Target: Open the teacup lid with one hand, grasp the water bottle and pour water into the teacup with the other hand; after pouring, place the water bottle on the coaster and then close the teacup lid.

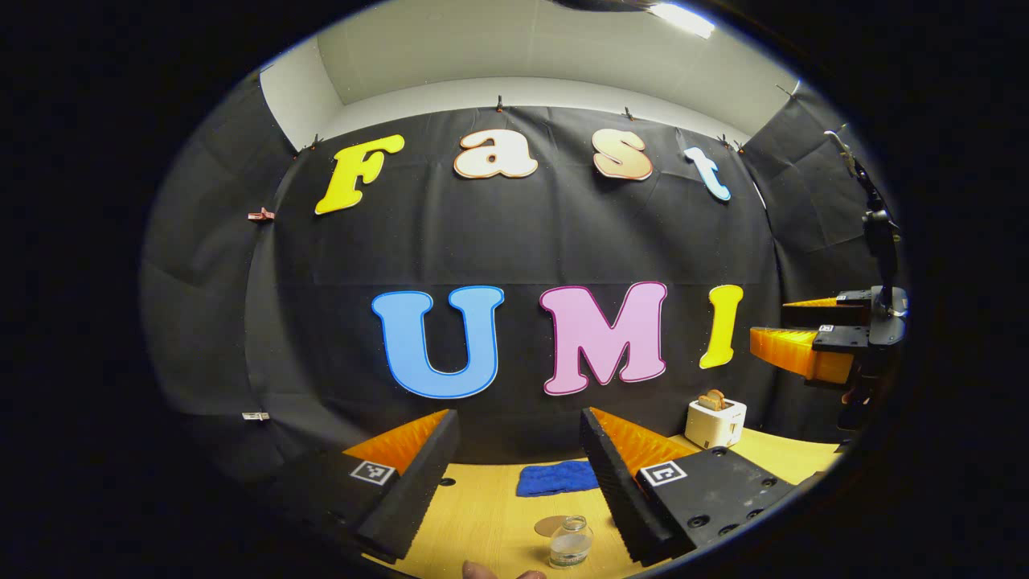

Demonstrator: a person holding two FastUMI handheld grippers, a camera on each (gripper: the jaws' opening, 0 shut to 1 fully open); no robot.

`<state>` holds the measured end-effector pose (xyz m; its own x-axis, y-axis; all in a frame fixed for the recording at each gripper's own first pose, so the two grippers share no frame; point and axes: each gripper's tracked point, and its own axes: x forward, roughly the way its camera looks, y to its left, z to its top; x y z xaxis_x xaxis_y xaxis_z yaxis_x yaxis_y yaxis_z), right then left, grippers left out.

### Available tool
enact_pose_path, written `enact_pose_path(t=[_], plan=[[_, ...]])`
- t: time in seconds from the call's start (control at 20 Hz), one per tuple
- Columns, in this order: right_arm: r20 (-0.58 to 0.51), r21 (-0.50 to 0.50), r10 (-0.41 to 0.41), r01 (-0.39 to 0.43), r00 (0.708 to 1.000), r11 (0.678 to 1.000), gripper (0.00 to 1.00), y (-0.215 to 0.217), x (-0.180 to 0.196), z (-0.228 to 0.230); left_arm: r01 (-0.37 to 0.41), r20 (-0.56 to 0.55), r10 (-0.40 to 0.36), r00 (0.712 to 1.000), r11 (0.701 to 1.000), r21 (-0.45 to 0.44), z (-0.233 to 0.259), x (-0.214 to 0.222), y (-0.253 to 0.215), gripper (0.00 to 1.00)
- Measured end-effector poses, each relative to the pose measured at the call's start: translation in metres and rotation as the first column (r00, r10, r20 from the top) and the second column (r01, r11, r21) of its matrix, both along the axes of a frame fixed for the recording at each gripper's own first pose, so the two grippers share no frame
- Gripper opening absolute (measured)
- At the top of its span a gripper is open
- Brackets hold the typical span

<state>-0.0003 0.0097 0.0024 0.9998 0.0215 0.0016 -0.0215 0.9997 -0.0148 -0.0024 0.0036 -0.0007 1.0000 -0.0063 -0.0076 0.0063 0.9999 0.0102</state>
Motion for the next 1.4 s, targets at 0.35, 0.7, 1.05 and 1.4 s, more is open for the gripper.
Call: enact_pose_path(t=[0.35, 0.7, 1.05, 1.4], plan=[[-0.018, 0.009, 0.032, -0.031, 0.999, 0.999, 0.97, 0.01, 0.006, -0.014, 0.009, -0.009, -0.009, 1.0, 1.0, 0.005, -0.007, 0.002, -0.001, 0.95], [-0.099, 0.008, 0.072, -0.072, 0.992, 0.997, 0.97, 0.029, 0.019, -0.095, 0.051, -0.061, -0.052, 0.997, 0.998, -0.021, -0.059, 0.008, -0.011, 0.95], [-0.193, 0.04, 0.108, -0.102, 0.975, 0.994, 0.97, 0.051, 0.042, -0.223, 0.062, -0.143, -0.061, 0.988, 0.998, -0.004, -0.163, 0.008, -0.022, 0.95], [-0.284, 0.054, 0.136, -0.126, 0.949, 0.991, 0.95, 0.069, 0.068, -0.347, 0.074, -0.204, -0.074, 0.976, 0.997, -0.008, -0.261, 0.011, -0.037, 0.97]])
